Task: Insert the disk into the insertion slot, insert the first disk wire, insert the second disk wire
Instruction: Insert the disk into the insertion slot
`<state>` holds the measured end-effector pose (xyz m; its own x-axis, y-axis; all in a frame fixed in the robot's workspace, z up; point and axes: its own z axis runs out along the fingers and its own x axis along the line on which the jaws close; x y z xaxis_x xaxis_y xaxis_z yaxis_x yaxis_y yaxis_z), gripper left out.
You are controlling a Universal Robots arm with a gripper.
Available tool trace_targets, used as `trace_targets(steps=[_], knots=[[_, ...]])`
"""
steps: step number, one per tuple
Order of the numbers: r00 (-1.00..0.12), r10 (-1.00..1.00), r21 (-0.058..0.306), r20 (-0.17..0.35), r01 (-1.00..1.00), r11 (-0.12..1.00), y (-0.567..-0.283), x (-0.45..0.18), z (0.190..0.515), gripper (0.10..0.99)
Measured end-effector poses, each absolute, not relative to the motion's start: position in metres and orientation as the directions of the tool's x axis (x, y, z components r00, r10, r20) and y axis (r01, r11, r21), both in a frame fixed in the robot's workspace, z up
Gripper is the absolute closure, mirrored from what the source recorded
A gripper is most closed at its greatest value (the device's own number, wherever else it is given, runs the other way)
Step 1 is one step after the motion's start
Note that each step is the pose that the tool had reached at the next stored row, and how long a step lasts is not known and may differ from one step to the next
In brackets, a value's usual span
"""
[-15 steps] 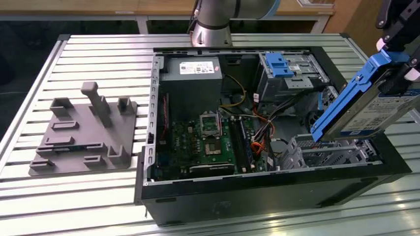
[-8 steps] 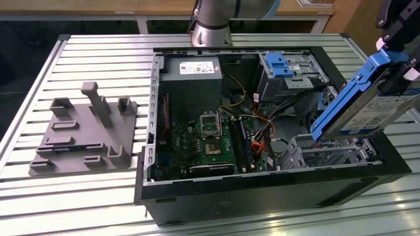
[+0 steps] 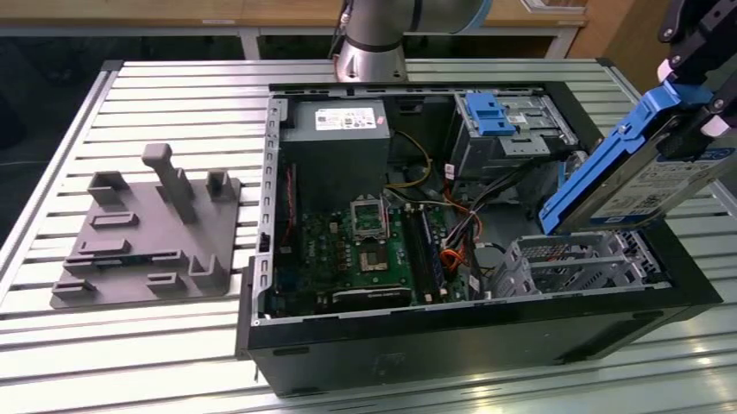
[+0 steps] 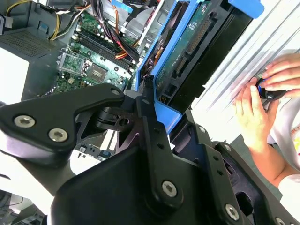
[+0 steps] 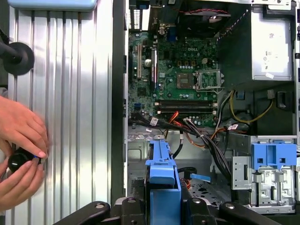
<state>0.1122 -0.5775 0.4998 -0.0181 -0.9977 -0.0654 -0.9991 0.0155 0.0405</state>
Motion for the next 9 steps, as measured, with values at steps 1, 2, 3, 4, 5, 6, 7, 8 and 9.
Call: trace_targets(steps=[1, 2, 3, 4, 5, 6, 7, 8, 9], knots=[[-0.018, -0.998, 0.04, -0.066, -0.999, 0.015, -0.5775, 0.1122, 0.4998, 0.722], [-0.018, -0.998, 0.04, -0.066, -0.999, 0.015, -0.5775, 0.1122, 0.4998, 0.722], [-0.018, -0.998, 0.04, -0.066, -0.999, 0.015, -0.5776, 0.1122, 0.4998, 0.722], [-0.018, -0.998, 0.04, -0.066, -0.999, 0.015, -0.5776, 0.1122, 0.4997, 0.722], [-0.018, -0.998, 0.04, -0.066, -0.999, 0.015, -0.5776, 0.1123, 0.4995, 0.722], [-0.018, -0.998, 0.039, -0.066, -0.999, 0.015, -0.5776, 0.1123, 0.4994, 0.722], [-0.018, -0.998, 0.038, -0.066, -0.999, 0.015, -0.5776, 0.1123, 0.4993, 0.722], [-0.018, -0.998, 0.038, -0.066, -0.999, 0.015, -0.5776, 0.1123, 0.4992, 0.722], [-0.018, -0.998, 0.038, -0.066, -0.999, 0.015, -0.5776, 0.1124, 0.4991, 0.722]])
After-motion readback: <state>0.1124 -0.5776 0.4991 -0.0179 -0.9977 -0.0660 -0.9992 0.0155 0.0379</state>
